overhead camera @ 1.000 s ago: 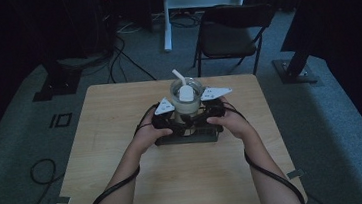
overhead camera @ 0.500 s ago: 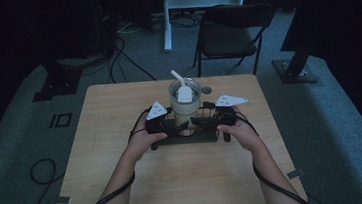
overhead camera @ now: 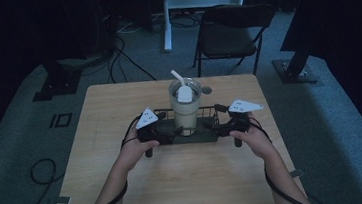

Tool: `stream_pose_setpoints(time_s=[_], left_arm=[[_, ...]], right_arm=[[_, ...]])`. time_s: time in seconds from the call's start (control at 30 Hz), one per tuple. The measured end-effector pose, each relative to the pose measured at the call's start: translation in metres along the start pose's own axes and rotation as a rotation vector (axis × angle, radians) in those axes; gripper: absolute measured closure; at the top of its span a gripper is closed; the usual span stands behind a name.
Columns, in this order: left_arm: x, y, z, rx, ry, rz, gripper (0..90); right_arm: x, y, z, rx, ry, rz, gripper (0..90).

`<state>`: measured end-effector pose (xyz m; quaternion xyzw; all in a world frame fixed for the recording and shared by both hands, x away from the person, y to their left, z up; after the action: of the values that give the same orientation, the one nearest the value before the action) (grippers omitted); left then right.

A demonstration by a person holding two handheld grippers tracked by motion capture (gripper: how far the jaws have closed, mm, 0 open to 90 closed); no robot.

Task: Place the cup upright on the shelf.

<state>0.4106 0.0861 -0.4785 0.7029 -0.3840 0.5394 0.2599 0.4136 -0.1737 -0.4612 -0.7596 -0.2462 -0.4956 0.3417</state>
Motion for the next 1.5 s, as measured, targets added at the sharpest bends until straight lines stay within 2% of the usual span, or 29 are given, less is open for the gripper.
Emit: stream_pose_setpoints(time_s=[0.07, 0.17, 0.23, 0.4, 0.57, 0.63, 0.83, 0.97, 1.07, 1.27, 1.4, 1.43, 1.5], left_arm=[[0.000, 0.001, -0.007, 0.001, 0.015, -0.007, 6.5], [-0.002, 0.001, -0.016, 0.011, 0.006, 0.007, 6.5], [-0.004, 0.000, -0.023, 0.013, 0.006, 0.002, 6.5], [-0.010, -0.006, -0.042, 0.060, 0.009, -0.004, 6.5], [-0.019, -0.009, -0.054, 0.074, -0.022, 0.003, 4.1], [-0.027, -0.012, -0.064, 0.092, -0.020, -0.010, 4.1], [-0.039, -0.017, -0.083, 0.117, -0.025, -0.030, 4.1], [-0.047, -0.021, -0.096, 0.133, -0.034, -0.045, 4.1], [-0.054, -0.026, -0.105, 0.158, -0.043, -0.064, 4.1], [-0.068, -0.035, -0.124, 0.221, -0.074, -0.095, 4.1], [-0.072, -0.038, -0.132, 0.245, -0.078, -0.107, 4.1], [-0.077, -0.041, -0.137, 0.276, -0.108, -0.106, 4.1], [-0.082, -0.044, -0.142, 0.308, -0.144, -0.110, 4.0]], right_arm=[[-0.001, 0.002, -0.006, -0.016, 0.010, 0.004, 9.2], [-0.005, 0.005, -0.013, -0.038, 0.012, 0.009, 9.2], [-0.009, 0.007, -0.016, -0.053, 0.006, 0.007, 9.2], [-0.016, 0.011, -0.027, -0.092, 0.008, 0.008, 9.2], [-0.020, 0.015, -0.036, -0.118, 0.014, 0.011, 9.2], [-0.025, 0.018, -0.043, -0.144, 0.014, 0.000, 9.2], [-0.038, 0.023, -0.054, -0.175, -0.006, 0.003, 9.2], [-0.047, 0.025, -0.061, -0.193, -0.015, 0.025, 9.2], [-0.053, 0.028, -0.067, -0.221, -0.017, 0.047, 9.2], [-0.062, 0.033, -0.079, -0.286, -0.031, 0.040, 9.2], [-0.069, 0.036, -0.087, -0.312, -0.024, 0.052, 9.2], [-0.072, 0.037, -0.088, -0.317, -0.023, 0.058, 9.2], [-0.076, 0.039, -0.092, -0.332, -0.025, 0.069, 9.2]])
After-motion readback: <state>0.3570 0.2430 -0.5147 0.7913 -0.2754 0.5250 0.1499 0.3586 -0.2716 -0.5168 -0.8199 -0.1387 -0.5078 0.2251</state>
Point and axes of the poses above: each handheld gripper's, and its own axes: z roughly forward along the jaws, x roughly out of its top, y roughly to its right, the point moved 4 cm from there along z, roughly forward along the jaws, and after that the axes turned 10 degrees about z, right-handed, at the moved point
